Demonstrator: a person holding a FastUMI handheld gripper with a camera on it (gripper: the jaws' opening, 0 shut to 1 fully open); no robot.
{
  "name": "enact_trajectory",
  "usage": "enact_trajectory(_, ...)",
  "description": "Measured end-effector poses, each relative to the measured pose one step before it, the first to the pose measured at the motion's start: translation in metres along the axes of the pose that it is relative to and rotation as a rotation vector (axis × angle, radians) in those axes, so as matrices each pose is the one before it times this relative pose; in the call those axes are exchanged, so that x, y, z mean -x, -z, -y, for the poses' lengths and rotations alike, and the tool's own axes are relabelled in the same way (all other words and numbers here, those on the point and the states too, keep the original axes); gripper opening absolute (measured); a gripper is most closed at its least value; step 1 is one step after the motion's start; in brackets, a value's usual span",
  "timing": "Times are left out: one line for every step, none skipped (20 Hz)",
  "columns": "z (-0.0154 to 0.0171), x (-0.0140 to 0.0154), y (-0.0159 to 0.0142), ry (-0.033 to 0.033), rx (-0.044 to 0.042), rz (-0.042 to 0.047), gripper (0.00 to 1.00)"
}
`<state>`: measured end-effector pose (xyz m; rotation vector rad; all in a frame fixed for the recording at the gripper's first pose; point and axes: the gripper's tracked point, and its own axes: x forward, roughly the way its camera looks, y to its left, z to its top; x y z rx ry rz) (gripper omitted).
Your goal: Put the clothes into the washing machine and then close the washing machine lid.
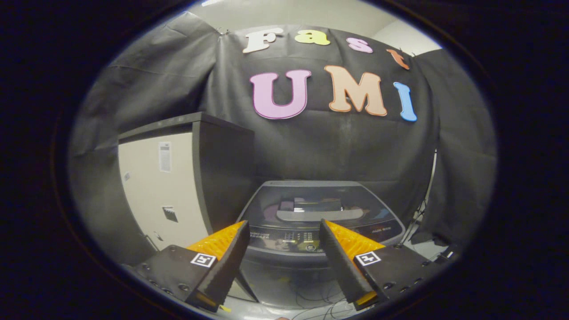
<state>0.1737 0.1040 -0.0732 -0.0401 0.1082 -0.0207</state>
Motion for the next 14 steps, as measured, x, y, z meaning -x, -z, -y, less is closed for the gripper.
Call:
enact_trajectory(0.00448,0.00213,0.00713,0.01118,-0.01025,-0.02188,0.99)
enact_trajectory(0.00186,0.00265,0.00469,0.00227,-0.0122,-0.01614,0.99)
enact_trajectory(-0.00408,0.00252,0.00063,-0.00866,-0.0077,-0.00462,1.0)
enact_trajectory(-0.00385,0.00281,-0.00087,-0.01181,0.00019,0.00533,0.99)
enact_trajectory(-0.004,0.00152,0.00007,-0.01146,0.00881,0.00739,0.98)
enact_trajectory(0.00146,0.00055,0.00031,0.00159,0.00976,0.00228,0.98)
enact_trajectory(0.00166,0.0012,0.00028,-0.00433,0.00011,0.00264,0.98)
enact_trajectory(-0.00173,0.00182,-0.00473,-0.01571,-0.00972,0.01486,0.98)
enact_trajectory(-0.0025,0.00349,-0.0076,-0.01376,-0.01315,0.02647,0.98)
enact_trajectory(-0.00035,0.00359,-0.00896,-0.00519,-0.01023,0.03057,0.98)
enact_trajectory(0.00248,0.00357,-0.00715,0.00551,-0.00239,0.02575,0.98)
enact_trajectory(0.00535,0.00453,-0.00548,0.01628,0.00425,0.0172,0.98)
enact_trajectory(0.00722,0.00388,-0.00373,0.01837,0.00324,0.01589,0.98)
enact_trajectory(0.00596,0.00311,-0.00439,0.01301,-0.00229,0.01734,0.98)
